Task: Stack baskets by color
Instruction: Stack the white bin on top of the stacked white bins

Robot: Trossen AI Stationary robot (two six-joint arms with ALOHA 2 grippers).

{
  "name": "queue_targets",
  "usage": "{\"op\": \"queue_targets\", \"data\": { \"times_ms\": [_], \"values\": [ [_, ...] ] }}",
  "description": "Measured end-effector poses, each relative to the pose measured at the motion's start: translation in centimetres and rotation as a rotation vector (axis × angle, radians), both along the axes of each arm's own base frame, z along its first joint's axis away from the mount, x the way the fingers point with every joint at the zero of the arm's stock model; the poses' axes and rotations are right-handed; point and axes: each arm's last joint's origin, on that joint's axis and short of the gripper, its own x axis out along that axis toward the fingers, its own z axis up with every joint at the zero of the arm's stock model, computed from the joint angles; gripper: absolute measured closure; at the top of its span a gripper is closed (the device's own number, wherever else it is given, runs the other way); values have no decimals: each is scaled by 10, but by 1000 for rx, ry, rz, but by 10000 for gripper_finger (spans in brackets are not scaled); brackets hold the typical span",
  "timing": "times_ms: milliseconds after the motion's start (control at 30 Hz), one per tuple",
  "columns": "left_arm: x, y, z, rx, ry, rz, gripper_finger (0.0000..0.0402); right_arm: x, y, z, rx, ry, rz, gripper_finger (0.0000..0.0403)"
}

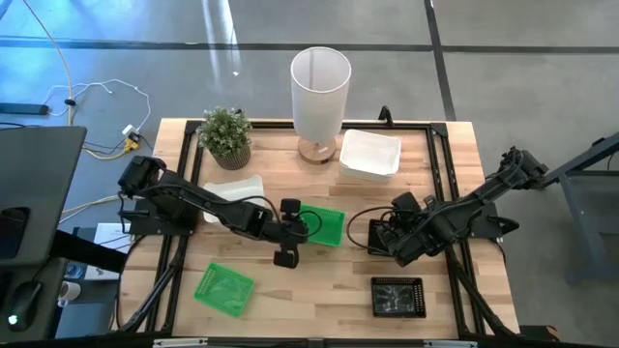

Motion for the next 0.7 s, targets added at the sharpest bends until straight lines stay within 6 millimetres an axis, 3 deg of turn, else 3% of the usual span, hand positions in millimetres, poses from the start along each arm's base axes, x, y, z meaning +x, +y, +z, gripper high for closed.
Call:
{"op": "queue_targets", "data": {
  "times_ms": [300, 700],
  "values": [
    [-25, 4, 33, -1, 8, -10, 274, 0, 0, 0, -9, -1, 4, 320],
    [-82, 13, 67, -74, 132, 100, 275, 7, -9, 0, -14, 42, 40, 320]
  ]
}}
